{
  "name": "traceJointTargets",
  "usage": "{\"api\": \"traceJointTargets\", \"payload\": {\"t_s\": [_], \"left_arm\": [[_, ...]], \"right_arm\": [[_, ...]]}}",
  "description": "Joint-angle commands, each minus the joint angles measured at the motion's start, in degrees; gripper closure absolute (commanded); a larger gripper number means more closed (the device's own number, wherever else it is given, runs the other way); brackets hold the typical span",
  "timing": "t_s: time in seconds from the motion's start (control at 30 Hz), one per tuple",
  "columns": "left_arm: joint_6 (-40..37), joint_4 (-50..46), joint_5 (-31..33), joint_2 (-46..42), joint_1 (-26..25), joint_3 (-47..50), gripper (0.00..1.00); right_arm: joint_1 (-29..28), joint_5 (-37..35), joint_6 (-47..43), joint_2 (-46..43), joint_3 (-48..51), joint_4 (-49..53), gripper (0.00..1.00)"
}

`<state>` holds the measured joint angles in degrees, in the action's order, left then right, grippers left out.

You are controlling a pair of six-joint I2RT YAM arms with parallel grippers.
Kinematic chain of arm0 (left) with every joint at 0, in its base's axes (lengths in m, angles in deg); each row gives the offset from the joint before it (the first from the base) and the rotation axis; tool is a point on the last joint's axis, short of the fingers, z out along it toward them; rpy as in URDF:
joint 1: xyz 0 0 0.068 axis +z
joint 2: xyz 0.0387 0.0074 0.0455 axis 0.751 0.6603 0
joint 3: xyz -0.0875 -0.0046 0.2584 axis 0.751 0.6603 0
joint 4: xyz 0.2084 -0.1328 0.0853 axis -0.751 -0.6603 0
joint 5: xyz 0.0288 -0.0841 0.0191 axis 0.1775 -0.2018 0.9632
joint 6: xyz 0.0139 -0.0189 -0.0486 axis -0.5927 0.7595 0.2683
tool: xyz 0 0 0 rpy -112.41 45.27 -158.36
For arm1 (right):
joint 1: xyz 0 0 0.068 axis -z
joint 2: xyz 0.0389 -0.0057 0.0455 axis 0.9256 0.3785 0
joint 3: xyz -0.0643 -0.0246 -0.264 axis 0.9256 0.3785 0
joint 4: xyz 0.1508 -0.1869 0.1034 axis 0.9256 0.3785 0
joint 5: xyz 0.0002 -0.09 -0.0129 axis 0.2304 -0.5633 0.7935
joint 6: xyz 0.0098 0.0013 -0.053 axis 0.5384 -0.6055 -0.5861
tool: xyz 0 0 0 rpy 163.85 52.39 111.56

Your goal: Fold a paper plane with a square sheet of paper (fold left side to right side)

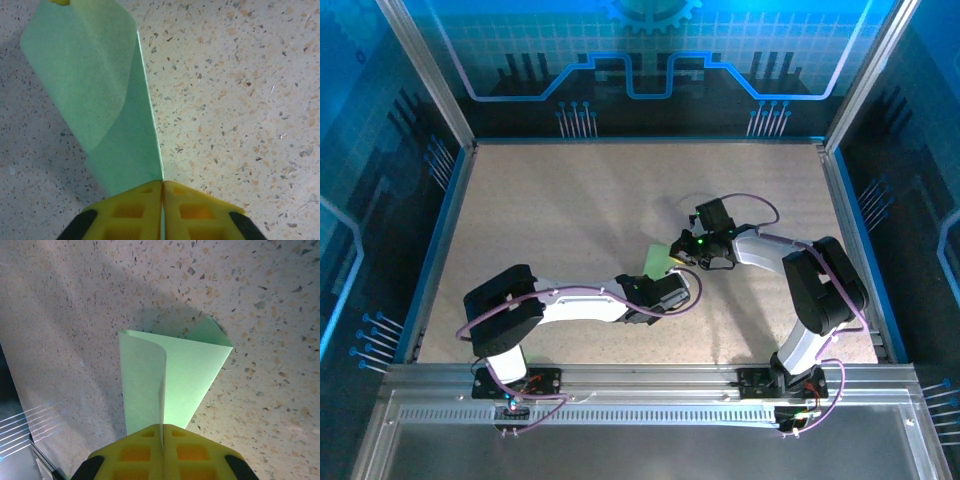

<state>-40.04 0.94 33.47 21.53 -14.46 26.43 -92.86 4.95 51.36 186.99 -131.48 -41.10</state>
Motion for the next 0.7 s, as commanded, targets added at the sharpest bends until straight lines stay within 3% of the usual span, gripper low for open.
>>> {"api": "traceJointTargets", "payload": {"t_s": [0.0, 0.1, 0.17, 0.4, 0.53, 0.67], "left_arm": [[1.07, 0.79, 1.49, -1.03, 0.49, 0.48, 0.92], [1.33, 0.98, 1.16, -1.3, 0.59, 0.74, 0.94], [1.68, 1.11, 0.88, -1.31, 0.63, 0.76, 0.97], [3.7, 2.23, -1.39, -2.85, 1.87, 2.02, 1.0], [5.63, 3.53, -5.66, -5.42, 4.24, 3.44, 1.0], [8.55, 7.14, -16.21, -9.12, 8.47, 6.18, 1.0]], "right_arm": [[-0.52, 0.54, 0.99, 0.45, -0.31, 0.35, 1.0], [-0.55, 0.56, 0.84, 0.33, -0.3, 0.51, 1.0], [-0.48, 0.36, 0.68, -0.03, -0.31, 0.67, 0.94], [0.83, -2.45, -1.36, -3.69, 0.22, 3.67, 0.63], [3.31, -5.19, -3.02, -9.04, 1.54, 6.55, 0.47], [6.83, -5.79, -4.47, -15.17, 5.43, 8.21, 0.37]]}}
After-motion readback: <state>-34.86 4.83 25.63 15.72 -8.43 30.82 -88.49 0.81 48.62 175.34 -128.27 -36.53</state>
